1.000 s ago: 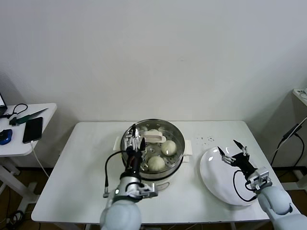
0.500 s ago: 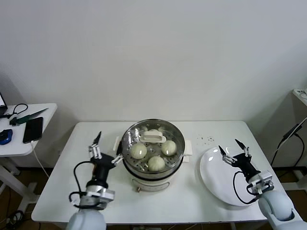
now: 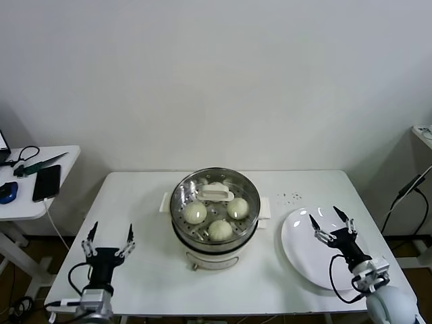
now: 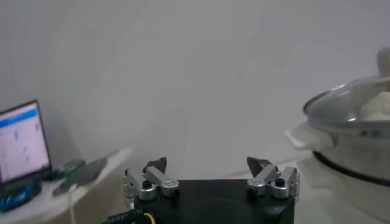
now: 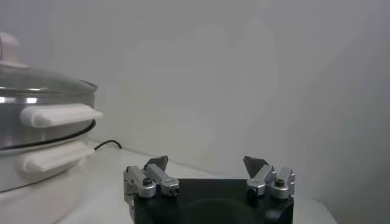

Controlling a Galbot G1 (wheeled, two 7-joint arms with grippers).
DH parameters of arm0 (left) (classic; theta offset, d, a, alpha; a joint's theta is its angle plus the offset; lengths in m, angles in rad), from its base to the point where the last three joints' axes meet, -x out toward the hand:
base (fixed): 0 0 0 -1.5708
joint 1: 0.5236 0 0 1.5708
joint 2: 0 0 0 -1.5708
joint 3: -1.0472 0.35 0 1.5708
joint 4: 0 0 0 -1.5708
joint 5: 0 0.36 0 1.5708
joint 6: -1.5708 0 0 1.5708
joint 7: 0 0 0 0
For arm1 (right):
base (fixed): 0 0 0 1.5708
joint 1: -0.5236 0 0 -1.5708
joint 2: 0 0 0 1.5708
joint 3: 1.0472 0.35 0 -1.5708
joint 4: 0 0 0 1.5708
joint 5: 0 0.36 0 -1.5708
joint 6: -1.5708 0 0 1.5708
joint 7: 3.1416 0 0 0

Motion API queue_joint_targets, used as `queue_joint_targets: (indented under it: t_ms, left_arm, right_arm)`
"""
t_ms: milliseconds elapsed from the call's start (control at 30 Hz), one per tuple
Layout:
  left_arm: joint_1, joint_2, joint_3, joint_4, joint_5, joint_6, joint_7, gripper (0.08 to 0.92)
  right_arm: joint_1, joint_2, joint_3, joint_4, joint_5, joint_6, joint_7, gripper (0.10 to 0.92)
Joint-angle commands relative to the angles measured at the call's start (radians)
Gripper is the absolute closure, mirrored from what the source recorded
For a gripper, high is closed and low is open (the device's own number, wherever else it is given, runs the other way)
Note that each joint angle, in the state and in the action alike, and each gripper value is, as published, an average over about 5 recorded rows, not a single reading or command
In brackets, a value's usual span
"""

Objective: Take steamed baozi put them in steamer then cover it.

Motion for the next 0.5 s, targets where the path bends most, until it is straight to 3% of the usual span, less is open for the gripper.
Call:
queue_joint_targets:
  t_ms: [33,500]
  left_arm:
    - [0.078,-0.014,-0.088,0.031,-0.197,-0.061,0.013,0.177]
    - [0.076,-0.013,-0.092,0.019,-0.171,-0.064,0.036,0.177]
  right_arm:
    - [-0.07,0.023,0.034,0.022,0.032,0.014,-0.015,0.203]
    - [-0.059,0.044,0.033,0.023,0.028,0.01,-0.018,0.203]
